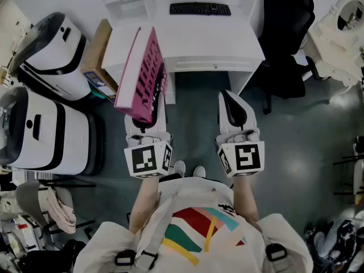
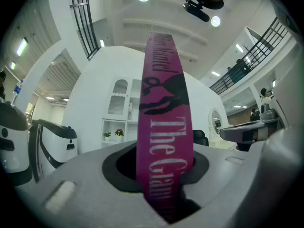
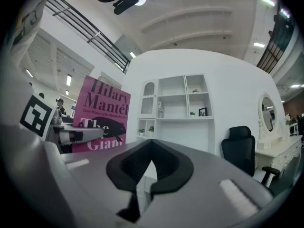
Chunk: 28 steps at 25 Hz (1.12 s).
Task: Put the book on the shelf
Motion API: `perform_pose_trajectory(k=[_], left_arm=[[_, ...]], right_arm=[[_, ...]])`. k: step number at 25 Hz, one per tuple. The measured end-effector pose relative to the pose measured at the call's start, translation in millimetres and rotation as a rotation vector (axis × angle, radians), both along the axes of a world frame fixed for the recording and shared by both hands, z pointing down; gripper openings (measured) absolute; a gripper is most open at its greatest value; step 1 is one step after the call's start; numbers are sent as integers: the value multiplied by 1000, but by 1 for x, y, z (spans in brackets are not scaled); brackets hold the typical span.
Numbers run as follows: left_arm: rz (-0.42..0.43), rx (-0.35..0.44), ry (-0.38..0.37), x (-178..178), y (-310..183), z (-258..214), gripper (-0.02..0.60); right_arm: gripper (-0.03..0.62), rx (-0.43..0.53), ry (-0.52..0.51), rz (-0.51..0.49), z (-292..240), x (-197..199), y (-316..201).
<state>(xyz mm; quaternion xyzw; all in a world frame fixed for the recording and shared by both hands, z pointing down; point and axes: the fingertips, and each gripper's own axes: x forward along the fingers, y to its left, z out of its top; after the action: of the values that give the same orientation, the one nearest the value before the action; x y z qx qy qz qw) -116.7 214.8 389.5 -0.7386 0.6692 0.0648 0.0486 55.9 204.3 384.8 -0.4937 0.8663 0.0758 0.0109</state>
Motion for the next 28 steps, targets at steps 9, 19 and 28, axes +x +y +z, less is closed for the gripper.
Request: perform_pose_trajectory(k=[9,19,28], left_arm=[[-1,-20,11,5,-6,8,150],[-41,-28,24,10,-3,24,150],[-16,-12,66,22,-30,34,152]], right_arm=[[2,-12,3,-27,4,4,-1],[3,-25,-25,-57,22,21,11],[3,-28,-54,-35,31,43,-14]])
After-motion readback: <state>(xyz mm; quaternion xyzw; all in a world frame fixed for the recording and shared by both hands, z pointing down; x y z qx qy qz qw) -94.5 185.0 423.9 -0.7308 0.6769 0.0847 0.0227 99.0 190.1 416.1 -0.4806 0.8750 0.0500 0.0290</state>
